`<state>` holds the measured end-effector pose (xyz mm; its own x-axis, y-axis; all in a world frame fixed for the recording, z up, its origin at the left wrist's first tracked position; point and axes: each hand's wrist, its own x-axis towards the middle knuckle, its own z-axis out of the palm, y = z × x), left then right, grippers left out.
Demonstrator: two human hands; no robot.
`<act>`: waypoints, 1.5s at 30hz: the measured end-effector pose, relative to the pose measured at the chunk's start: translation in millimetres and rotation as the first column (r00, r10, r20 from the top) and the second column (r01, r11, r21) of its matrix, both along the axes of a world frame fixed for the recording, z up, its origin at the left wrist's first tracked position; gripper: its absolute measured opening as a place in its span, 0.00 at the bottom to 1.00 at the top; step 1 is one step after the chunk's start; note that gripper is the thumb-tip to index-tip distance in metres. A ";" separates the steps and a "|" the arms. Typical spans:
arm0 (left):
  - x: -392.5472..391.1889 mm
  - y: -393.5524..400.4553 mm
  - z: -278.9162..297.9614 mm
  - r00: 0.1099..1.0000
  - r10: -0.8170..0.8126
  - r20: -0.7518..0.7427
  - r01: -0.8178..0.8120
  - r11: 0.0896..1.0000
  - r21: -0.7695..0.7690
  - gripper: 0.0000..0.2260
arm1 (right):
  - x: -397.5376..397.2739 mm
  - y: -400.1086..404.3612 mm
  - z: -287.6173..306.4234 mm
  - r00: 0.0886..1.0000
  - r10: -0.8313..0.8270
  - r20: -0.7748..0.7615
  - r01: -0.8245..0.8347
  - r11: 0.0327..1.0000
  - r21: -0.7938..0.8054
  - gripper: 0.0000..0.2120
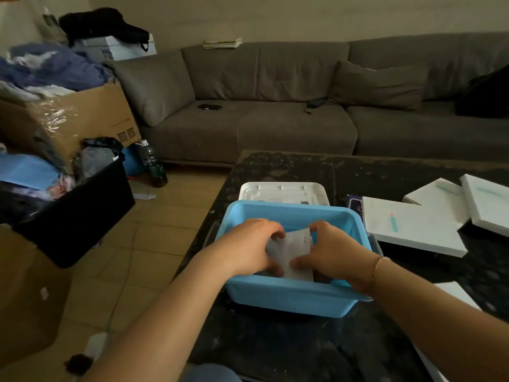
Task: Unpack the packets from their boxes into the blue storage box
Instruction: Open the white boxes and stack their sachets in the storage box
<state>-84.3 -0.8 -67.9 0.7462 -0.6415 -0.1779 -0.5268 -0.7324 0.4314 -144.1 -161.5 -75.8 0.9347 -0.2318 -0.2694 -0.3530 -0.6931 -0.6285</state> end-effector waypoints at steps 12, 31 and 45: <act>11.9 -7.0 -11.5 0.998 -0.058 0.011 0.057 0.991 0.122 0.28 | 0.5 -4.5 10.4 0.926 0.313 -0.213 -0.371 0.860 -0.350 0.15; -196.3 -123.9 -112.7 0.721 -0.175 0.670 0.513 0.785 -0.347 0.07 | -97.5 -84.1 31.5 0.927 -0.083 0.365 0.035 0.990 0.136 0.03; -212.9 -169.5 -106.5 0.984 0.093 0.153 0.072 0.581 -0.810 0.06 | -244.9 -148.5 -7.7 0.338 -0.242 0.909 0.473 0.879 0.058 0.02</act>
<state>-297.3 -170.3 -174.4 0.7174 -0.4477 0.5337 -0.6415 -0.1258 0.7567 -389.0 -310.0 -83.4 0.4258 -0.5407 0.7255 0.0639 -0.7818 -0.6202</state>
